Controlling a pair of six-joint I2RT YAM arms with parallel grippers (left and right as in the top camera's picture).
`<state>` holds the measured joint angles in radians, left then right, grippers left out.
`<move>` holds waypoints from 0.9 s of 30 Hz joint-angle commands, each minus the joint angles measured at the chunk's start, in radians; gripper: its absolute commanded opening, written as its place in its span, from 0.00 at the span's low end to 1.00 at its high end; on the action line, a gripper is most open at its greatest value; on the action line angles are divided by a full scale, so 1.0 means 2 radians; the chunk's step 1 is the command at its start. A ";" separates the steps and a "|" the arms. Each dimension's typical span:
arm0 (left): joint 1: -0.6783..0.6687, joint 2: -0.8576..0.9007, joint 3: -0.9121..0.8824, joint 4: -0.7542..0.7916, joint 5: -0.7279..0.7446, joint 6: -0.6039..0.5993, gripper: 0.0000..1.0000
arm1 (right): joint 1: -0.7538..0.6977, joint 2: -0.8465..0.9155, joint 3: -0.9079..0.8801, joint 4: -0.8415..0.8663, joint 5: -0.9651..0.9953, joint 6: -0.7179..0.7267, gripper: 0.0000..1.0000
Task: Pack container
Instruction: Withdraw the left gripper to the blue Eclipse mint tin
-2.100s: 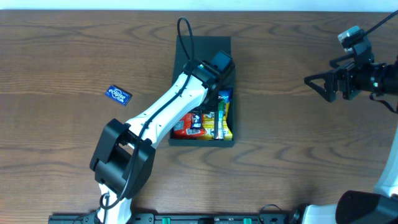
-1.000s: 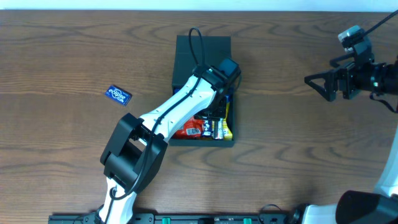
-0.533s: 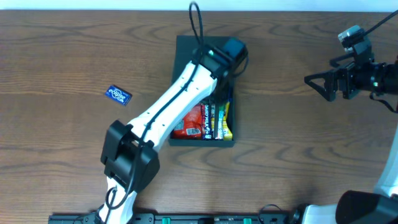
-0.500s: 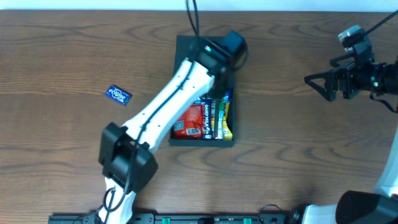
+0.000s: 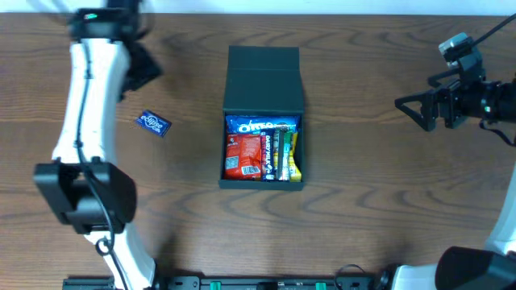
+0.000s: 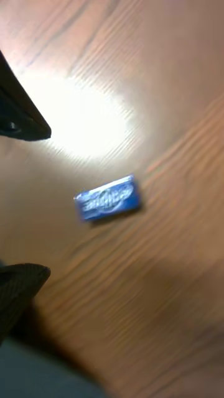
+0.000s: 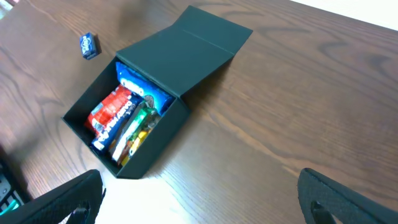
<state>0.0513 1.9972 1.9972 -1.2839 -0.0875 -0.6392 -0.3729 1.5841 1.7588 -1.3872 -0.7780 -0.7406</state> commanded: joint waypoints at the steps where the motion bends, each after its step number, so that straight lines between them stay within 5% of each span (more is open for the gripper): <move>1: 0.028 -0.002 -0.047 0.033 0.044 -0.025 0.66 | 0.004 0.003 0.004 0.000 -0.012 0.005 0.99; 11: 0.022 0.003 -0.205 0.134 0.073 -0.073 0.65 | 0.031 0.003 0.004 -0.020 -0.011 -0.001 0.99; 27: 0.006 0.023 -0.253 0.239 0.085 -0.125 0.65 | 0.069 0.003 0.004 -0.015 0.009 0.000 0.99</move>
<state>0.0711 2.0048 1.4967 -0.8070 0.0792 -0.8581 -0.2440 1.5841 1.7588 -1.4170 -0.7536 -0.7406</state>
